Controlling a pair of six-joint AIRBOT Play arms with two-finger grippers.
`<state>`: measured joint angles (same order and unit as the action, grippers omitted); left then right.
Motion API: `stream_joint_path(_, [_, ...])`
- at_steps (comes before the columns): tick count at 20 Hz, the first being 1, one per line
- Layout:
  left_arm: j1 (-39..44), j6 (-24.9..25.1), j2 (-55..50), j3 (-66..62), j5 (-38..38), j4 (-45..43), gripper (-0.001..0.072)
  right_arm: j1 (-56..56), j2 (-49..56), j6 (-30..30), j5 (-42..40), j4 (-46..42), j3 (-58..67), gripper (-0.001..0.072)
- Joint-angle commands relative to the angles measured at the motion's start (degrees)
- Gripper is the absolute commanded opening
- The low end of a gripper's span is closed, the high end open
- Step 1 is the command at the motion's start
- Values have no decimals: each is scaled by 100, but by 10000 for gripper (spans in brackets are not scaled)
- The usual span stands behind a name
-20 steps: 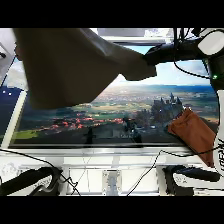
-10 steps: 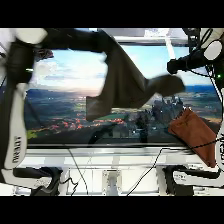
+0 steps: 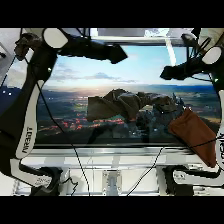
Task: Fold the shirts.
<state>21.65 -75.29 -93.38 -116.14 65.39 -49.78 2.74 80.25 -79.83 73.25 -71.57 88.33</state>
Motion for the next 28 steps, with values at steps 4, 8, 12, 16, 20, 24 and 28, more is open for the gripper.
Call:
stream_joint_path(4, [-1307,-896,-20,96,1661,-2074,639,-496,168,339,-120,1375,-1652,482])
stream_joint_path(8, [-1821,-896,-24,199,2087,-2354,638,-1661,380,422,-1663,1241,-1810,480])
stream_joint_path(12, [-1915,-896,-42,199,2131,-2422,638,-2157,769,-9,-2490,999,-1810,425])
stream_joint_path(16, [-1917,-938,-442,199,2358,-2398,638,-2173,1180,-33,-2358,1445,-1810,426])
stream_joint_path(20, [-1915,-1045,-1058,199,2485,-2201,638,-2201,1270,-151,-2599,1545,-1810,425])
stream_joint_path(24, [-1915,-1040,-1342,199,2487,-2205,638,-2201,1300,-140,-2822,1633,-1810,166])
stream_joint_path(28, [-1915,-1043,-1425,199,2345,-2166,638,-2100,1198,-142,-3370,1572,-1777,21])
